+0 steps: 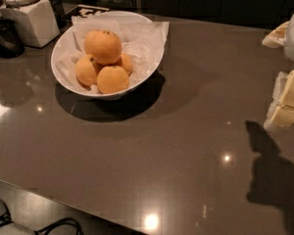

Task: Pick orange from white bowl

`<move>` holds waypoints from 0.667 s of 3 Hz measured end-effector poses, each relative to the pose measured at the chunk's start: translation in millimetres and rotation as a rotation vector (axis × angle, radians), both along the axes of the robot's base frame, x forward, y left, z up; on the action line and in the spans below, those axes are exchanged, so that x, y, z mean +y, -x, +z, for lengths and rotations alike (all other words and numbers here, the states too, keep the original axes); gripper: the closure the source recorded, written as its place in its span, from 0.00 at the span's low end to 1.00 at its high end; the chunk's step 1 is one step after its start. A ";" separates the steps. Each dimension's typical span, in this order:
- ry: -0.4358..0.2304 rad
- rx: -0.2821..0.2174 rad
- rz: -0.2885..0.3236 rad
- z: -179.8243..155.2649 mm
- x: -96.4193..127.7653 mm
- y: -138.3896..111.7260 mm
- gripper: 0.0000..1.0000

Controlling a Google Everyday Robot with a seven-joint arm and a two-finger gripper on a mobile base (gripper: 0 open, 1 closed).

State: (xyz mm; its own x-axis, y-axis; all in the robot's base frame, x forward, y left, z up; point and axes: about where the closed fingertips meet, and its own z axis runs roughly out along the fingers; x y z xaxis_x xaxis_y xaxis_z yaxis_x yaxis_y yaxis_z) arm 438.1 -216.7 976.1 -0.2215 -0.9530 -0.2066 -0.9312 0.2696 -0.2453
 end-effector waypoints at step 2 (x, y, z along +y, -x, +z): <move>0.061 0.014 0.022 -1.3 23.8 -7.8 0.00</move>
Offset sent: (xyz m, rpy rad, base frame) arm 0.0195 0.0626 -0.0112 -0.1674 0.0857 0.0654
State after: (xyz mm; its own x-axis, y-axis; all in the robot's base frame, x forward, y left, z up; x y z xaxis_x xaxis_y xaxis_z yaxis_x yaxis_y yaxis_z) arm 445.9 -192.9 974.9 -0.2033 -0.9683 -0.1454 -0.9402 0.2345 -0.2472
